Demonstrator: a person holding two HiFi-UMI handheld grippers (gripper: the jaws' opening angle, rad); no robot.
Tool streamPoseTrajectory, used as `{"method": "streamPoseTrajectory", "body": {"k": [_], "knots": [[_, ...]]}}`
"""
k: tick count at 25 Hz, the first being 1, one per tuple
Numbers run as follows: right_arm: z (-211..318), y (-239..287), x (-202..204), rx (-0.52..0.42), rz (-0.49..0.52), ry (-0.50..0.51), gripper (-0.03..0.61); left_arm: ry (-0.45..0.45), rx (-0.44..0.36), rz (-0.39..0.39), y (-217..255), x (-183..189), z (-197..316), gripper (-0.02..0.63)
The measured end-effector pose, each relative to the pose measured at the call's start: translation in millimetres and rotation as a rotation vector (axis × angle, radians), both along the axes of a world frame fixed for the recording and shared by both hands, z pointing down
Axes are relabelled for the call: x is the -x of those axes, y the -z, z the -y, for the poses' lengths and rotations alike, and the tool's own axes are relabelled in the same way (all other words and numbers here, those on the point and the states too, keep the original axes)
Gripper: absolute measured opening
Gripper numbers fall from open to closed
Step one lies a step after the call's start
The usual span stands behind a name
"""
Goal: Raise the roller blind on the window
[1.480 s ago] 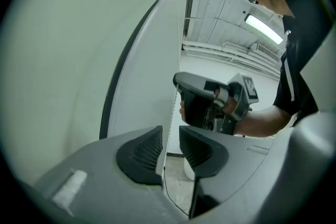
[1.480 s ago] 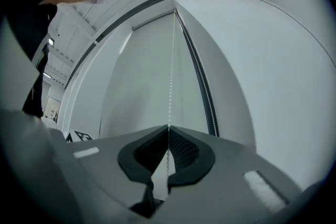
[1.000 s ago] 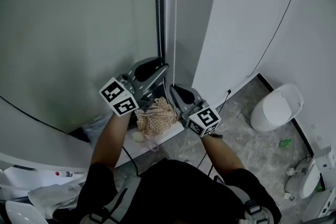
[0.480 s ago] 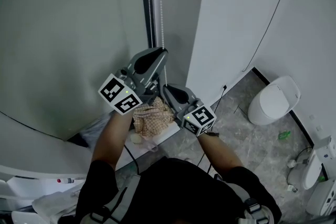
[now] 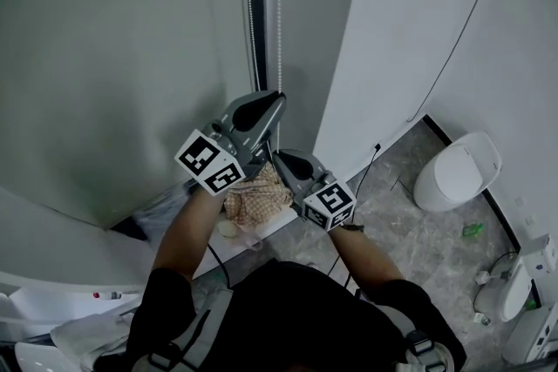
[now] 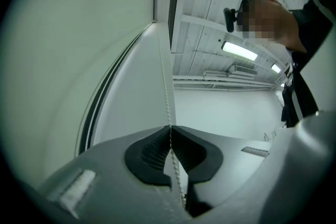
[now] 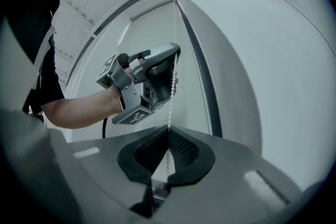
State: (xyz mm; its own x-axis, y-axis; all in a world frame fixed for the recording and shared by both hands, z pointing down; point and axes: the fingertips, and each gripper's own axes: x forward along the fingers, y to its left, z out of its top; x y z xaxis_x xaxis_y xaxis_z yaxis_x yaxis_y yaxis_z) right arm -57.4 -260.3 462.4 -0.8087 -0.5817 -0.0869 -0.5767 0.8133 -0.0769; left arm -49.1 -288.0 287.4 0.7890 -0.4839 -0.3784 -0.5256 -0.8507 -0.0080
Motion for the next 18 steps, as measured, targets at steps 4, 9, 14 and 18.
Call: {"method": "streamPoseTrajectory", "body": {"k": [4, 9, 14, 18], "knots": [[-6.1, -57.0, -3.2, 0.113, -0.079, 0.004, 0.006, 0.065, 0.02, 0.09, -57.0, 4.1, -1.1, 0.012], [-11.0, -73.3, -5.6, 0.155, -0.136, 0.04, 0.009, 0.109, 0.061, 0.087, -94.5, 11.9, -5.1, 0.007], [-18.6, 2.7, -20.4, 0.008, -0.042, 0.08, 0.13, 0.11, 0.093, 0.05, -93.0, 15.1, -8.7, 0.006], [-5.8, 106.8, -22.7, -0.163, 0.099, 0.049, 0.129, 0.107, 0.094, 0.047, -92.9, 17.6, -8.3, 0.006]]}}
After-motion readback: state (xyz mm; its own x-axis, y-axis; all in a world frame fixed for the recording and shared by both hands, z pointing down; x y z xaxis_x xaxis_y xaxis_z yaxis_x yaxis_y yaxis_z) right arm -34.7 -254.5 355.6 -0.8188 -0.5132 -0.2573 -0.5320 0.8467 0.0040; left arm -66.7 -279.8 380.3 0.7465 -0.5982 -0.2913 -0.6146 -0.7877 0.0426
